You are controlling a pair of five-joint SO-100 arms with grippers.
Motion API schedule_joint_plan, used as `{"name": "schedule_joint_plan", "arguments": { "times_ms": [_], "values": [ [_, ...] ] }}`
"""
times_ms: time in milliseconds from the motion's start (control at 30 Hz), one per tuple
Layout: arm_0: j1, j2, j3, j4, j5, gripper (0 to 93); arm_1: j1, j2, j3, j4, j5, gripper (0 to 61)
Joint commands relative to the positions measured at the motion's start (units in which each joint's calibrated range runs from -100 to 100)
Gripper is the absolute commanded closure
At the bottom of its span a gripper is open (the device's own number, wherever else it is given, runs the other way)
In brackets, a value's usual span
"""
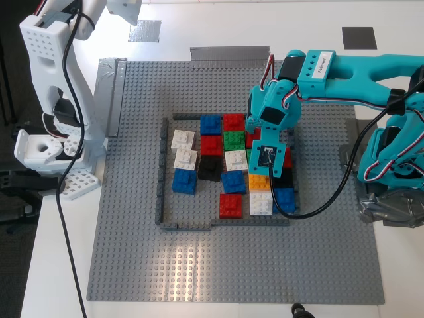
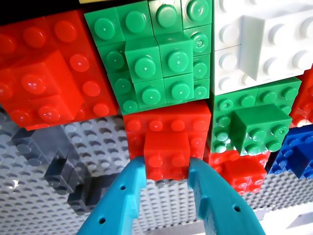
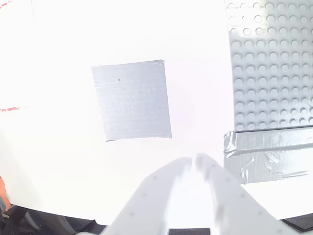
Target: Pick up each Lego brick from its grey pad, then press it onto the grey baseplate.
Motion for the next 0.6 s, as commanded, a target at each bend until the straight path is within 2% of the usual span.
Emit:
{"name": "schedule_joint_plan", "arguments": {
  "times_ms": [0,300,433,567],
  "values": [
    [-0.5,-0.2,-1.1,0.2,-0.3,92.7,0.0,-4.5,-4.9,1.1,0.3,61.3],
    [-0.1,-0.9,-0.9,0.4,0.0,92.7,-0.1,-4.3,-5.0,1.0,0.2,61.3],
    [0.0,-1.0,-1.1,0.5,-0.2,84.2,-0.1,-4.3,-5.0,1.2,0.4,61.3],
    [0.0,-1.1,-2.8,2.1,-0.2,83.4,0.0,-4.3,-5.0,1.5,0.4,61.3]
  ]
}}
